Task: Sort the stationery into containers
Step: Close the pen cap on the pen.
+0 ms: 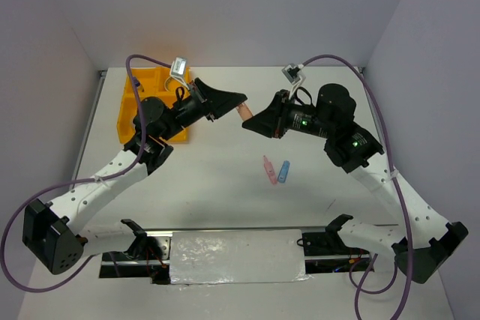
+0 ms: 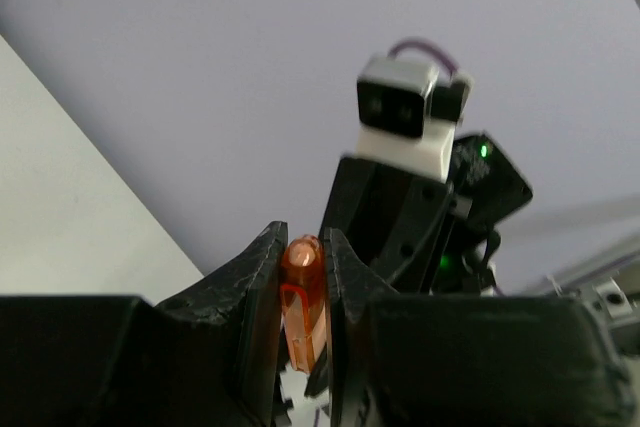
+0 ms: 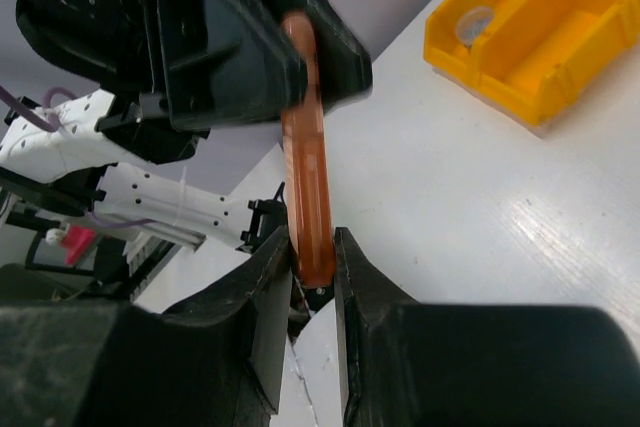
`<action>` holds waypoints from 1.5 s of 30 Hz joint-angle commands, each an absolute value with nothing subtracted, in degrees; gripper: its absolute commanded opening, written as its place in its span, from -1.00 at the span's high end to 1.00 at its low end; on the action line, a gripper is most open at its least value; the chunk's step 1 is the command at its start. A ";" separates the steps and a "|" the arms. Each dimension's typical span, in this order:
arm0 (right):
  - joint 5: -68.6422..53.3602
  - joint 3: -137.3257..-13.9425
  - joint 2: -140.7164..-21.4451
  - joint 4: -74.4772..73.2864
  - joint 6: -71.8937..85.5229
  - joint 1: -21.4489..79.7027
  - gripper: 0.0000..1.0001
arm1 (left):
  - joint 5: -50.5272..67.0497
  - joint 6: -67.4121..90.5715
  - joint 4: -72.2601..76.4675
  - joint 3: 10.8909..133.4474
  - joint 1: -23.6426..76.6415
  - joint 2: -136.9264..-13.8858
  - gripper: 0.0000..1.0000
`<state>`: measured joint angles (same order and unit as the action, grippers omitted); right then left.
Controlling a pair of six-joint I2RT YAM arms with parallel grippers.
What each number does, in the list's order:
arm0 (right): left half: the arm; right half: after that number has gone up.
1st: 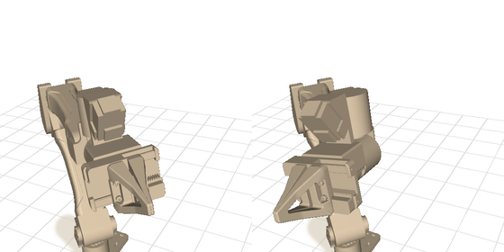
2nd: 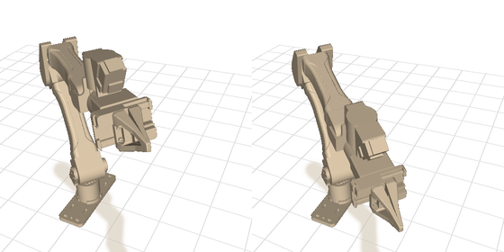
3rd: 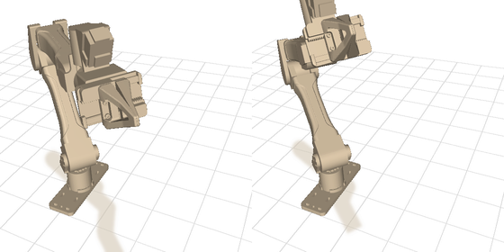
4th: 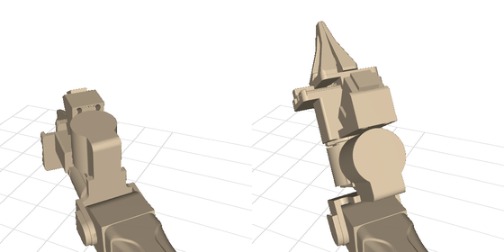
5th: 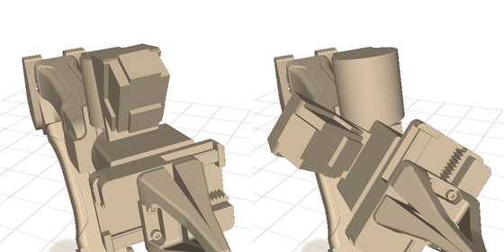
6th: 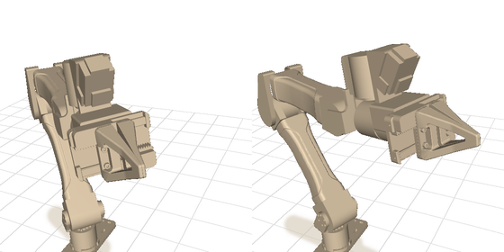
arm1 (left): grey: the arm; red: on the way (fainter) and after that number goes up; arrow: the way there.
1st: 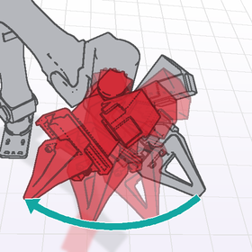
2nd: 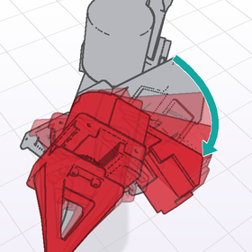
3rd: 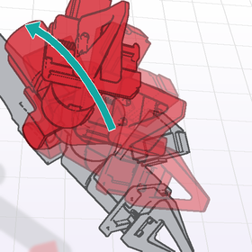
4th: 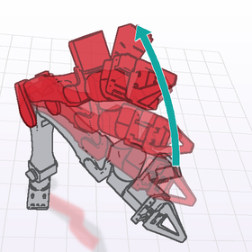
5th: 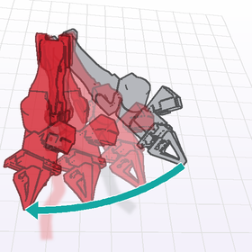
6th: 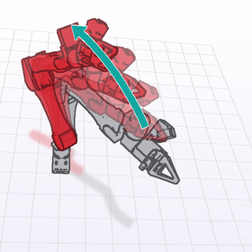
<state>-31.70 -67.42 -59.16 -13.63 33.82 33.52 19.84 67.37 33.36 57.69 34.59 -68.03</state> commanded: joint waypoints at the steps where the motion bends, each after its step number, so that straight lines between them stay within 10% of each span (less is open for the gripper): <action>1: -27.77 -74.09 -60.47 -7.64 31.47 33.49 1.00 | 27.51 63.46 30.41 57.04 37.97 -67.50 1.00; 29: -36.99 -87.03 -70.85 -0.80 32.34 32.61 0.98 | 18.48 51.07 18.29 52.12 48.78 -63.20 1.00; 35: -36.30 -78.93 -66.36 0.97 32.87 32.61 0.20 | 11.96 52.20 11.17 56.77 44.57 -61.08 1.00; 45: -29.01 -72.52 -62.58 -6.14 29.89 29.45 -0.22 | 9.07 54.41 4.59 61.33 35.26 -60.55 1.00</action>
